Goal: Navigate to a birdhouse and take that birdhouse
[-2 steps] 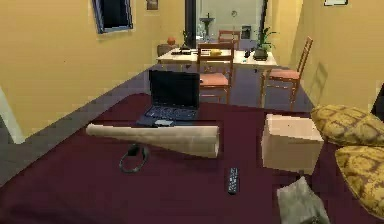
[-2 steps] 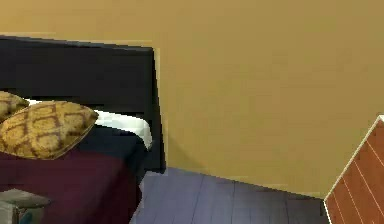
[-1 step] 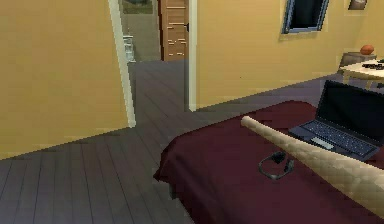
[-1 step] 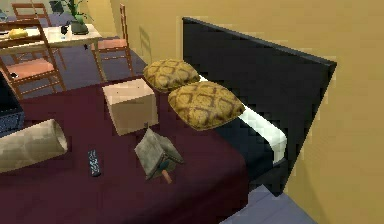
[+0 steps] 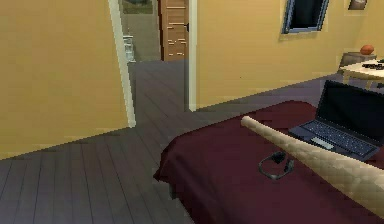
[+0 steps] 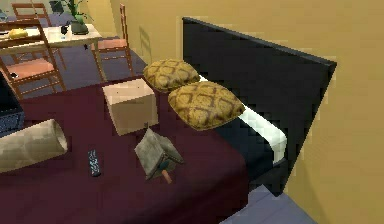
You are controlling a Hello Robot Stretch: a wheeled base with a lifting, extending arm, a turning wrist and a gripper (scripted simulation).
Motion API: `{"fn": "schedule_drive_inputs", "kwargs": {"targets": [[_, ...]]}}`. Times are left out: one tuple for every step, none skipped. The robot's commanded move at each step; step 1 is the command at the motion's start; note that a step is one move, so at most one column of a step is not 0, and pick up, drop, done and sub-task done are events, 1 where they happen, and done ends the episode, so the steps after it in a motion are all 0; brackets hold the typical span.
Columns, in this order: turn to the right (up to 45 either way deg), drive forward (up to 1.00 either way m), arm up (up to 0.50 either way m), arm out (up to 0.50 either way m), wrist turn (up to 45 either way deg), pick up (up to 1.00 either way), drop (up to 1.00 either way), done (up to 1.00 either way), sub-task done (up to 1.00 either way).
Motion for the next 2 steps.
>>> {"fn": "schedule_drive_inputs", "kwargs": {"targets": [[0.0, 0.00, 0.28, 0.00, 0.0, 0.00, 0.00, 0.00, 0.00], [0.0, 0.00, 0.00, 0.36, 0.0, 0.00, 0.00, 0.00, 0.00]]}}
